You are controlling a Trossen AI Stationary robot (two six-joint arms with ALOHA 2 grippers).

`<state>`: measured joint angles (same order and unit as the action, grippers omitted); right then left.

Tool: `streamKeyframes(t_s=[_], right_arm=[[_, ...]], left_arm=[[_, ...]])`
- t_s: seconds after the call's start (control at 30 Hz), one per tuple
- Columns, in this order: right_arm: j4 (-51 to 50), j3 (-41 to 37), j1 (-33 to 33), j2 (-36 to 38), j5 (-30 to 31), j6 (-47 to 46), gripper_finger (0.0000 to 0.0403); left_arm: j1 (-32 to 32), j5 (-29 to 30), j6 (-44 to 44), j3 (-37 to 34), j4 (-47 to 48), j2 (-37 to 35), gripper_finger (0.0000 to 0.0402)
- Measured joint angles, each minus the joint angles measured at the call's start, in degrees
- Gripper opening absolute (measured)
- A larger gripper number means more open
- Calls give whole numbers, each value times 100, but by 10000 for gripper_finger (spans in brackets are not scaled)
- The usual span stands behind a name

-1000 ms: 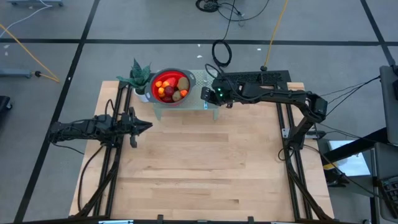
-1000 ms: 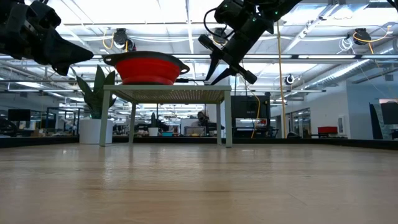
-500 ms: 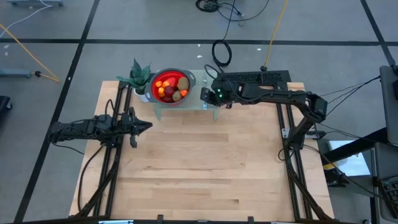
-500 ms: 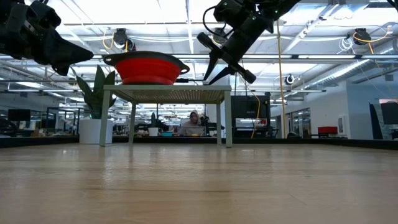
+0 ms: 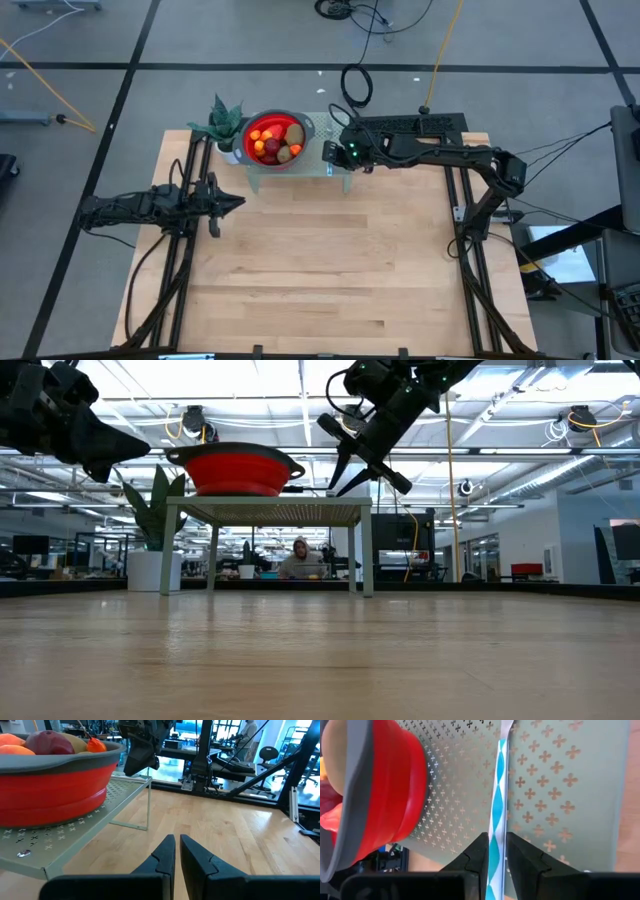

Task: Pick & Place Fruit
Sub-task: Return to Home Position

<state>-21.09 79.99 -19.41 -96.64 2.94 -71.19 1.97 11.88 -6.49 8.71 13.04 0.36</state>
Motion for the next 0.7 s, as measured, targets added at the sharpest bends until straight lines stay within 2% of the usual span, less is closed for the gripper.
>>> streamKeyframes(t_s=[0.23,0.5,0.7], right_arm=[[-69,-2,25,302,-5,489,61],[-615,0,195,833,12,1944,59],[-696,-2,449,1071,291,3218,10]], left_arm=[[1,-48,-12,2,-2,2,26],[0,-289,-18,2,-4,2,26],[0,-289,-18,0,-3,1,26]])
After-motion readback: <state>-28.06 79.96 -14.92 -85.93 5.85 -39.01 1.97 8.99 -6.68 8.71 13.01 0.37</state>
